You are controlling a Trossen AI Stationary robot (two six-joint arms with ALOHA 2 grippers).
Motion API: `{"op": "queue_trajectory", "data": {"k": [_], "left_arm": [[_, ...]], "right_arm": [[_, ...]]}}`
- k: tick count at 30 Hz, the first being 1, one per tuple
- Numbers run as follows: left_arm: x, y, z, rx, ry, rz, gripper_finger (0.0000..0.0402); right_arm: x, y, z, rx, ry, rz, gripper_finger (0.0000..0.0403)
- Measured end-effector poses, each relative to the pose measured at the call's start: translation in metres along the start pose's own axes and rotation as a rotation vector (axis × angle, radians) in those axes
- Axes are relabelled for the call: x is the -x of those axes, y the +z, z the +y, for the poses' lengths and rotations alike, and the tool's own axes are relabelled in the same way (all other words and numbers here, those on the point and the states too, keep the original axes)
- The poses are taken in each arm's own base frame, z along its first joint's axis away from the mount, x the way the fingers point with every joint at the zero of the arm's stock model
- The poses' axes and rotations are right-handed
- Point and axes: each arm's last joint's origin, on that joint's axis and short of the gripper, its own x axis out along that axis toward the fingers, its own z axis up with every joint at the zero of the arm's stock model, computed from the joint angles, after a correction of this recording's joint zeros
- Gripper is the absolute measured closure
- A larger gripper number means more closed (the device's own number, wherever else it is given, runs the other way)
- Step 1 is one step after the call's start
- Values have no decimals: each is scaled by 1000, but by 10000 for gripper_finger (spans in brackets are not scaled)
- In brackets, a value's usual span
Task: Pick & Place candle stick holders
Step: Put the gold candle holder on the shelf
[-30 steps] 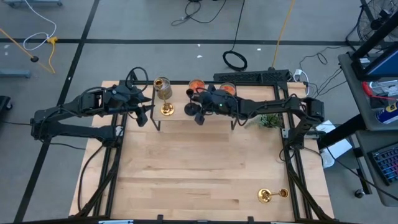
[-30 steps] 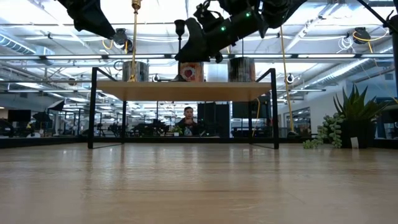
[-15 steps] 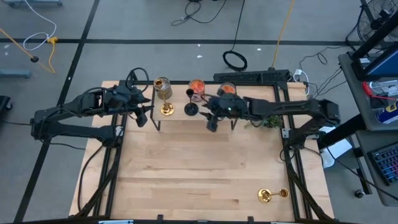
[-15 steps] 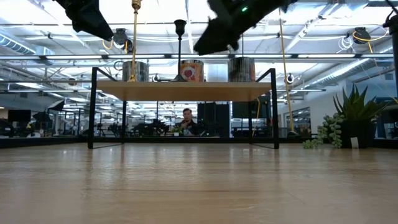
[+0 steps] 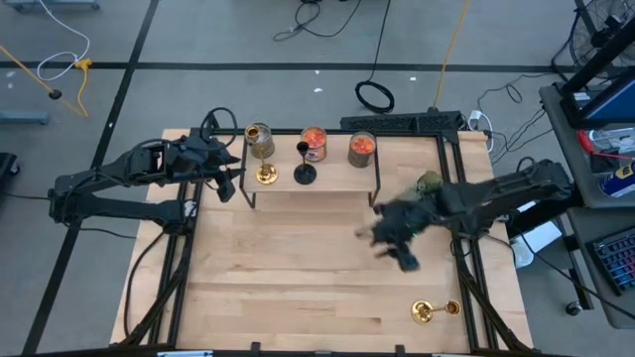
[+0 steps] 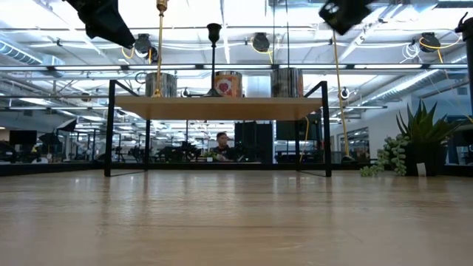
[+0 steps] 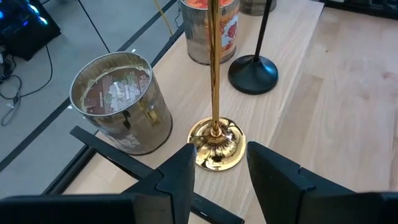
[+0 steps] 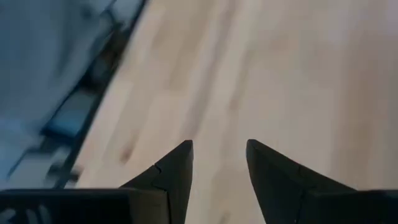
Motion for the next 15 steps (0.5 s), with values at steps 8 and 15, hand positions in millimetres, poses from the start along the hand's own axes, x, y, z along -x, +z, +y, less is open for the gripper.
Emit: {"op": "queue_trajectory", "data": {"k": [8,15], "left_arm": [[0,1,0,18,-1,-8,247],[0,4,-1,30,-6,-39,247]], "right_arm": [[6,-58,39,140,150,21,274],[18,-112,41,181,223,-113,287]]}}
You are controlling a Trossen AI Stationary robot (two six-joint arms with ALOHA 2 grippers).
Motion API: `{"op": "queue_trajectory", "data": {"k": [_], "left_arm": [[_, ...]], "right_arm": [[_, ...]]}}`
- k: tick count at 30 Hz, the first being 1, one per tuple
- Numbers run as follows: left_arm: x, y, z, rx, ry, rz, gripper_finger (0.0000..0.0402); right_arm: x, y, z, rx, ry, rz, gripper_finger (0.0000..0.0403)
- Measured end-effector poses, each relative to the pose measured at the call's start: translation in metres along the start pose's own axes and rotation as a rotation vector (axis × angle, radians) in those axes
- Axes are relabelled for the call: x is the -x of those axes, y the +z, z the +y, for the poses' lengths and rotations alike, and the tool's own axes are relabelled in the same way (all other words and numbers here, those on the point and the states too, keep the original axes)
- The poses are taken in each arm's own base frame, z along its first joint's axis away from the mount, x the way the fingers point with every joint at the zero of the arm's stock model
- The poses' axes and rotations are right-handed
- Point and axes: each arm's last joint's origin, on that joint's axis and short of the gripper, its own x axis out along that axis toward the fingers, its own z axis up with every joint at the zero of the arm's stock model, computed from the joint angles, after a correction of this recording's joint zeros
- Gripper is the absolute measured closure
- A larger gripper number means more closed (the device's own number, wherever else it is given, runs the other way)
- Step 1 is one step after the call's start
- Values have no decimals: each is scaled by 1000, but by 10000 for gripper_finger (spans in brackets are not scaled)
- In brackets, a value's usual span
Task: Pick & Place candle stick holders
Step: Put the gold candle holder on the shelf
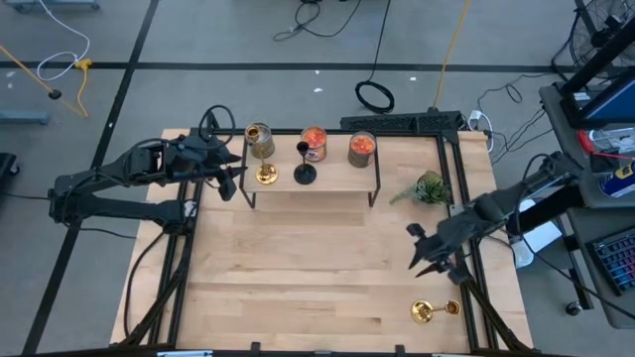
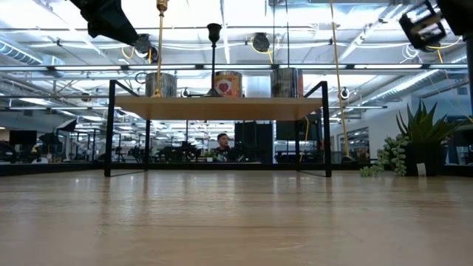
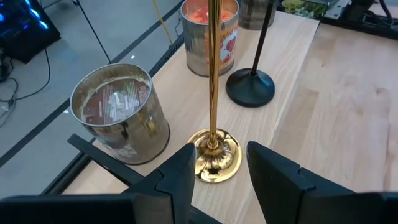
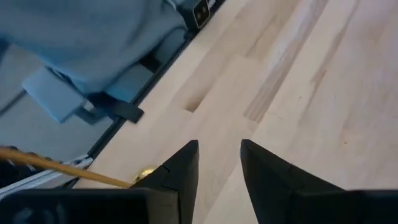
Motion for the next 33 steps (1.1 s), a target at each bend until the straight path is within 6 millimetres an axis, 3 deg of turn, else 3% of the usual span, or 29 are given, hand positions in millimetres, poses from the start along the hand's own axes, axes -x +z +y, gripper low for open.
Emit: {"op": "queue_trajectory", "data": {"k": [10,22,30,33], "left_arm": [[0,0,0,16,1,1,247],[0,0,0,35,0,1,247],[0,0,0,39,0,1,247],[0,0,0,39,1,1,247]], "right_arm": [[-3,-68,3,114,83,-133,300],[-9,-87,15,215,348,-331,298],[-27,-106,12,254,378,-461,298],[-24,-101,13,283,390,-566,298]]}}
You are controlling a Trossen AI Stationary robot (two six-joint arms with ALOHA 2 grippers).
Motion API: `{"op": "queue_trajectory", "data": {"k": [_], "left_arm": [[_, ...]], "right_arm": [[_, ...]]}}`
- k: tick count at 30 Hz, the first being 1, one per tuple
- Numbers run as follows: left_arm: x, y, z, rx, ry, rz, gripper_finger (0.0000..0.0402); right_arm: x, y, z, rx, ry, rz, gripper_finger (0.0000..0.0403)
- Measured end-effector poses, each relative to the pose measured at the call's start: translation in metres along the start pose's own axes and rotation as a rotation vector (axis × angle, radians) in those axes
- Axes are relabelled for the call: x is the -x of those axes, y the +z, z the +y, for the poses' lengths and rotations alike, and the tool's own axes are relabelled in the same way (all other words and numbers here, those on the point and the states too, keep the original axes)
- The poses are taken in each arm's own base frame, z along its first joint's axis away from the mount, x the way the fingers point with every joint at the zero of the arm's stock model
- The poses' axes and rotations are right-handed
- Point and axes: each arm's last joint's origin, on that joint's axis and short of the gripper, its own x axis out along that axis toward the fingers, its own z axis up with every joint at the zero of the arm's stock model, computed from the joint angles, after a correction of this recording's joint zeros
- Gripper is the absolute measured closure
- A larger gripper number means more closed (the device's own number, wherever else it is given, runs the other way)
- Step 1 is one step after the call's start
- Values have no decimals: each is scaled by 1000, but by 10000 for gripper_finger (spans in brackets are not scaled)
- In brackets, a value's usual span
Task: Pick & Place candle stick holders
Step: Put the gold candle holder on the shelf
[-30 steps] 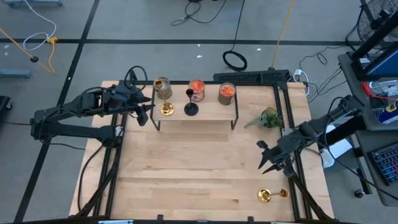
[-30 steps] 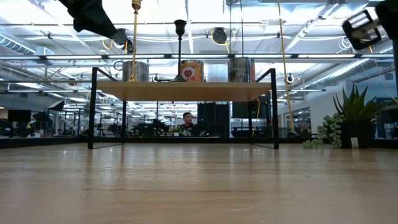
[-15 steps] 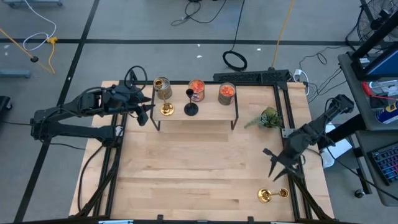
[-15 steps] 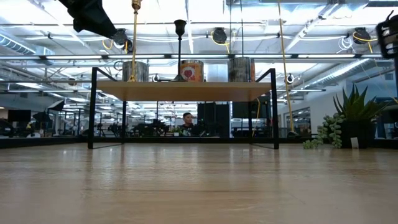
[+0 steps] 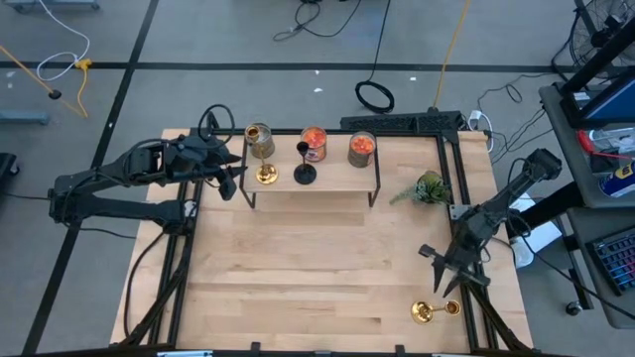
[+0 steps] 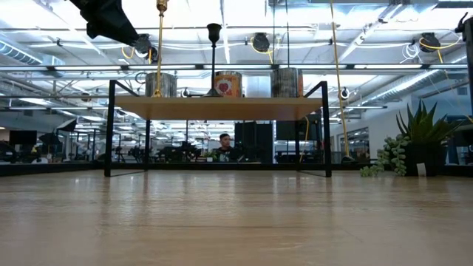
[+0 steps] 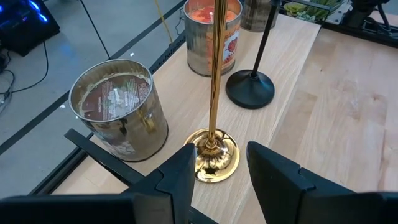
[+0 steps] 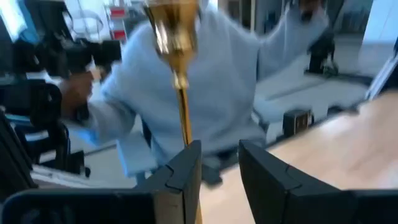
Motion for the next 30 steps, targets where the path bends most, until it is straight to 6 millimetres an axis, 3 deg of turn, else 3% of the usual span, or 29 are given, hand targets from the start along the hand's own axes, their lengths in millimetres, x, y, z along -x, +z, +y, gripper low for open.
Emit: {"op": "queue_trajectory", "data": {"k": [9,23,30], "left_arm": [[0,1,0,4,-3,-14,247],[0,4,-1,14,-8,-43,247],[0,4,-1,45,-9,-43,247]], "right_arm": [[-1,1,1,-32,47,-14,298],[-9,7,7,94,142,-82,298],[-17,3,2,78,69,-61,298]]}}
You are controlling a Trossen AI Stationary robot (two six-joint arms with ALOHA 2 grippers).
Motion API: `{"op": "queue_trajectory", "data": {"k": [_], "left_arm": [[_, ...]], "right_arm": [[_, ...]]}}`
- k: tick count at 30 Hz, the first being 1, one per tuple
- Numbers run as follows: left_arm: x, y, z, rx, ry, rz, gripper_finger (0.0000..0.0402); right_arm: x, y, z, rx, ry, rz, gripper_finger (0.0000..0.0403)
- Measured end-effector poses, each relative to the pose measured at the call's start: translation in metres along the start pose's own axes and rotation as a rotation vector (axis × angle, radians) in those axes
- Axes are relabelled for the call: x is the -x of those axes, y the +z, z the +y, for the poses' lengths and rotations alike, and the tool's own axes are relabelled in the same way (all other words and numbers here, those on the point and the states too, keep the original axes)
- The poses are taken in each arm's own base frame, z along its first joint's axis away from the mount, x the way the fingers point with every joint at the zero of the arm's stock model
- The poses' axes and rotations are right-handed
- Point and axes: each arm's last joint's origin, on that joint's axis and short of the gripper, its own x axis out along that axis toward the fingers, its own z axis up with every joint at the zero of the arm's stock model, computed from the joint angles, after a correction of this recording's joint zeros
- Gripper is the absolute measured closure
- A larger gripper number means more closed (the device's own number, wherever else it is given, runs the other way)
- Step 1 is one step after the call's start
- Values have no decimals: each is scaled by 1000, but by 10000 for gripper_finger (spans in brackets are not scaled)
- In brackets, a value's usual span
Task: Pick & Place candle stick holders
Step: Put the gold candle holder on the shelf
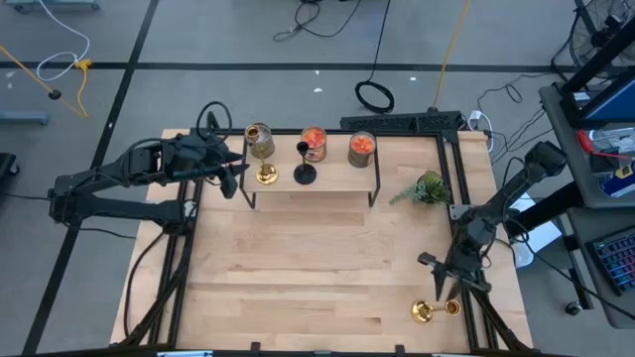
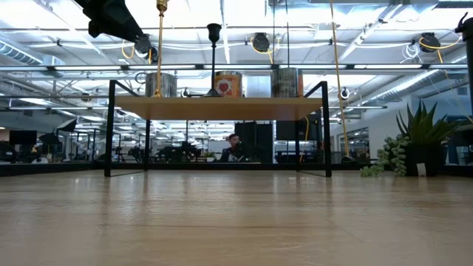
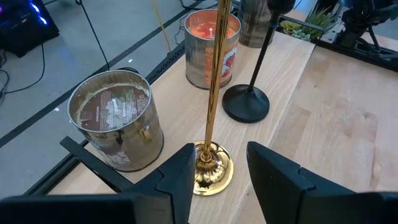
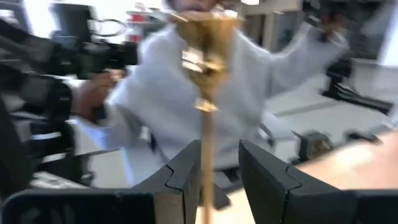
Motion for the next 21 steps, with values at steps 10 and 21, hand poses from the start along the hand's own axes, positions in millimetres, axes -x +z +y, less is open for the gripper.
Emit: {"op": "queue_trajectory", "data": {"k": [10,21], "left_arm": [[0,0,0,-1,0,0,247],[0,0,0,-28,0,0,247]], "right_arm": [[-9,-9,-6,-120,-88,38,298],[-9,-16,1,-108,170,116,298]]}}
